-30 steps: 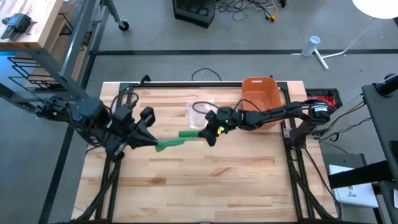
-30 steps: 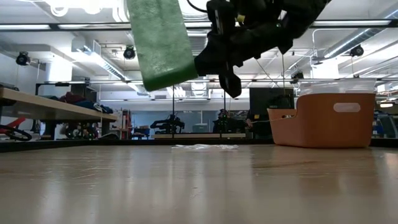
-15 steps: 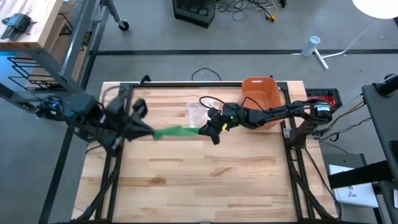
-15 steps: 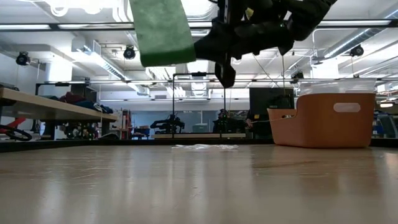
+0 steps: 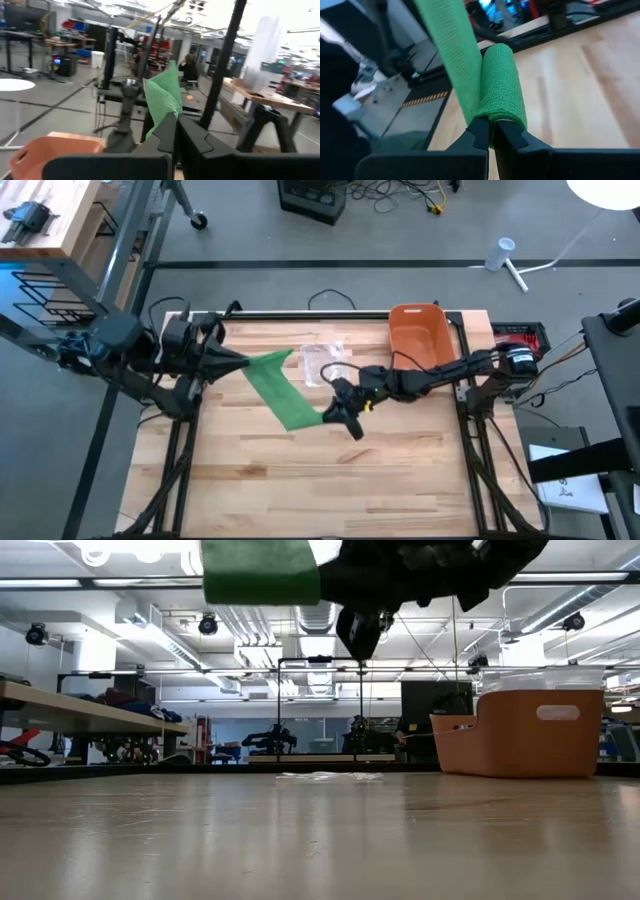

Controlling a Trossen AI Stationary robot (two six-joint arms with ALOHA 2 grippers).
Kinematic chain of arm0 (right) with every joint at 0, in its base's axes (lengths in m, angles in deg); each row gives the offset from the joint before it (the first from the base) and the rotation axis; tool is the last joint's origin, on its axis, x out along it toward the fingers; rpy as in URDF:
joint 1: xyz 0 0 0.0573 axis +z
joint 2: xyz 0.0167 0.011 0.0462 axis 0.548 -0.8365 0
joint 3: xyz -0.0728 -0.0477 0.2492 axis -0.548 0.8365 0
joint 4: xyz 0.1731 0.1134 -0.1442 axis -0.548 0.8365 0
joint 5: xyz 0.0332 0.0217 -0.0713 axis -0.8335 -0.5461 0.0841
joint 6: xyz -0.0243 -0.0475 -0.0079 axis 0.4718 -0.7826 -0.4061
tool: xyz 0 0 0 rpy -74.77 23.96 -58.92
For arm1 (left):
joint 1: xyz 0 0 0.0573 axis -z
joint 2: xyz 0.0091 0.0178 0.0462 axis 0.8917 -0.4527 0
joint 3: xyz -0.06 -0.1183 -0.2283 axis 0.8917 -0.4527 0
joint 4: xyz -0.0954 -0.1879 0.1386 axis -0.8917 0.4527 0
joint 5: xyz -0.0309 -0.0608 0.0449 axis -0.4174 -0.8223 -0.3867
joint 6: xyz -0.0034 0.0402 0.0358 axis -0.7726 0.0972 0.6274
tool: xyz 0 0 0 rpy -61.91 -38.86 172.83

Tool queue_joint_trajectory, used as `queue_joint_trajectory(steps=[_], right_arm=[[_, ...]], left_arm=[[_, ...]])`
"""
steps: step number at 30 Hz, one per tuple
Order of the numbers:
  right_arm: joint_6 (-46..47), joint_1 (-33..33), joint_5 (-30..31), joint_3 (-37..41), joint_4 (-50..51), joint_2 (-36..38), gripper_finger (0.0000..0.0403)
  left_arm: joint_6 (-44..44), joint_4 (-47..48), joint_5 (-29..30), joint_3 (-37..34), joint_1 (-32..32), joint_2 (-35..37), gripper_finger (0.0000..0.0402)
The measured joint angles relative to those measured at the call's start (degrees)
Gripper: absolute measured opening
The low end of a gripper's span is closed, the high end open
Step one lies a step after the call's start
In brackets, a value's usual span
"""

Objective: Roll bandage
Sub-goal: Roll the green bandage

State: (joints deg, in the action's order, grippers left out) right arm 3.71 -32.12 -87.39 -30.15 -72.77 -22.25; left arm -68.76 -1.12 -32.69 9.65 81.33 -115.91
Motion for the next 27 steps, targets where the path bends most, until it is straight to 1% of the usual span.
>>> queue_joint_trajectory(steps=[7, 11, 16, 19, 22, 27], right_arm=[[-2.80, 5.40, 0.16, 0.00, -2.63, 0.14, 0.0000], [-7.82, 8.17, 0.19, -0.23, -2.66, 1.01, 0.0000], [-12.64, 11.21, 0.23, -1.20, -2.57, 1.40, 0.0000], [-16.20, 12.55, 0.21, -2.22, -1.31, 1.40, 0.0000], [-19.06, 13.35, 0.22, -4.21, 2.55, 1.40, 0.0000], [-21.16, 14.86, 0.16, -7.41, 3.97, 1.51, 0.0000]], left_arm=[[-0.33, 4.27, 0.08, 3.35, -3.57, -0.97, 0.0000], [-0.31, 4.70, 0.04, 4.19, -5.98, -0.93, 0.0000], [-0.33, 5.83, 0.04, 4.63, -10.79, -1.03, 0.0000], [-1.65, 7.19, -0.05, 4.63, -13.70, -1.69, 0.0000], [-2.10, 8.74, -0.20, 4.61, -15.87, -2.73, 0.0000], [-2.08, 11.68, -0.20, 4.52, -18.05, -3.20, 0.0000]])
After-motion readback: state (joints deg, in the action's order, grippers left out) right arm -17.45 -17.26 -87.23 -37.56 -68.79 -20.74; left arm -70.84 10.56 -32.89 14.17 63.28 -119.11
